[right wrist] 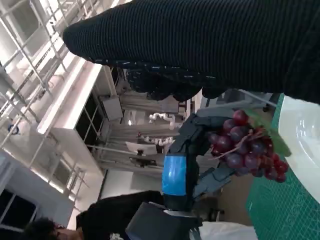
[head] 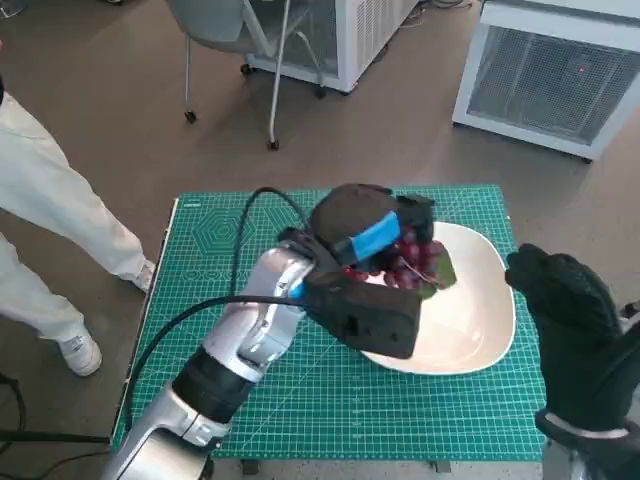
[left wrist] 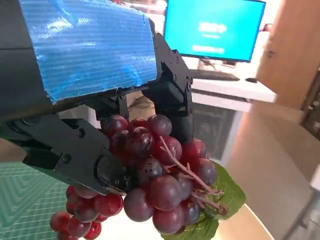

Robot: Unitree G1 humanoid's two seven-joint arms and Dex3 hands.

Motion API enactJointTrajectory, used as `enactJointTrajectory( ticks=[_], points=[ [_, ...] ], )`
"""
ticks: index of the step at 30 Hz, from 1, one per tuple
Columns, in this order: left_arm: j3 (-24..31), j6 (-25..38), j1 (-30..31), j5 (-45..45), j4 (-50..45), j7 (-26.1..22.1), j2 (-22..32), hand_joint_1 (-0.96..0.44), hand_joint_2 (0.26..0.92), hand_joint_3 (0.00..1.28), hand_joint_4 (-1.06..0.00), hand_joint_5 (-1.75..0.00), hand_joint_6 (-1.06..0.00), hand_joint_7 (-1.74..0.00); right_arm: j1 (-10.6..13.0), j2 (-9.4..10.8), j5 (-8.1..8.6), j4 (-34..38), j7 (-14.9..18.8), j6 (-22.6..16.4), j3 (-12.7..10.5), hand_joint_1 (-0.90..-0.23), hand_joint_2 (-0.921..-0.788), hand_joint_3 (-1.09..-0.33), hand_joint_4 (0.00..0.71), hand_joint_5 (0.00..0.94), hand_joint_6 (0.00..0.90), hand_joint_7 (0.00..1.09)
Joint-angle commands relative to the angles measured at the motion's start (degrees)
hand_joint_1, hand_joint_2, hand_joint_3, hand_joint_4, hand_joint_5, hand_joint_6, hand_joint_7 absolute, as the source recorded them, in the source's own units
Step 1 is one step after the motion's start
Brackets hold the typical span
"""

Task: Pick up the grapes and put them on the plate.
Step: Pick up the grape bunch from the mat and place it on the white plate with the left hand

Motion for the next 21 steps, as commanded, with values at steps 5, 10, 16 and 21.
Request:
enactJointTrajectory(
  ticks=[5, 10, 16, 21],
  points=[
    [-0.83, -2.8, -2.88, 0.23, 2.74, 1.53, -0.69, 0.0, 0.918, 0.08, -0.64, -1.25, -0.65, -1.14, 2.41, 1.41, -1.32, -0.65, -2.03, -0.77, 0.13, -0.316, -0.921, -0.555, 0.551, 0.495, 0.314, 0.84],
    [-0.94, -3.64, -3.48, -0.29, 4.01, 1.43, -1.27, 0.0, 0.919, 0.09, -0.66, -1.22, -0.61, -1.19, 2.92, 1.76, -1.14, -0.87, -2.5, -0.79, 0.16, -0.316, -0.921, -0.555, 0.554, 0.49, 0.316, 0.84],
    [-0.53, -4.33, -3.79, -1.63, 5.94, 0.99, -2.21, 0.0, 0.919, 0.1, -0.68, -1.15, -0.57, -1.25, 3.43, 2.21, -0.97, -0.89, -2.72, -0.93, 0.19, -0.317, -0.921, -0.552, 0.557, 0.484, 0.318, 0.84],
    [-0.42, -4.33, -3.94, -2.79, 7.74, 0.66, -3.16, 0.0, 0.92, 0.1, -0.68, -1.15, -0.57, -1.26, 4.17, 2.62, -1.3, -0.97, -2.7, -1.64, 0.5, -0.322, -0.921, -0.546, 0.559, 0.48, 0.313, 0.83]
  ],
)
